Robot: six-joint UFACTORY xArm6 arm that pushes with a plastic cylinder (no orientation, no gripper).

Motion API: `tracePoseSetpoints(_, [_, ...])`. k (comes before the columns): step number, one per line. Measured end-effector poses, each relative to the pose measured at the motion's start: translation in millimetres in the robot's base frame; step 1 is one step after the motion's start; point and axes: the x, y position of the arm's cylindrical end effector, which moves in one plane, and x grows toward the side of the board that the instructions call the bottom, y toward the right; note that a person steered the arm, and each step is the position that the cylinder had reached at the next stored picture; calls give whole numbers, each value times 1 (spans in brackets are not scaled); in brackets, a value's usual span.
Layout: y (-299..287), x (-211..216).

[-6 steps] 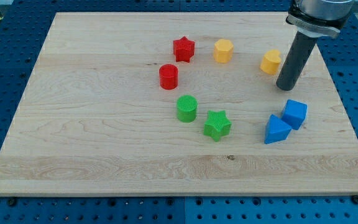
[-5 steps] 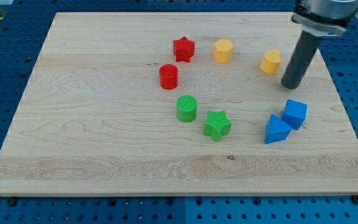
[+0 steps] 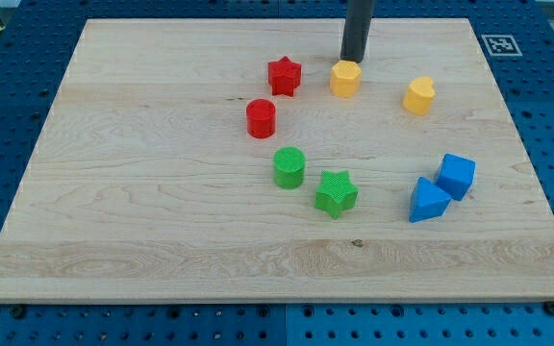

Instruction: Push the yellow hexagon towards the center

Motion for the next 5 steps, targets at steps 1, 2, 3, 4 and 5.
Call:
tracePoseSetpoints(1, [-9,16])
tracePoseSetpoints(2, [-30,29])
tracePoseSetpoints(3, [-44,39])
tracePoseSetpoints(4, [-40,44])
tracePoseSetpoints(5, [-20,55])
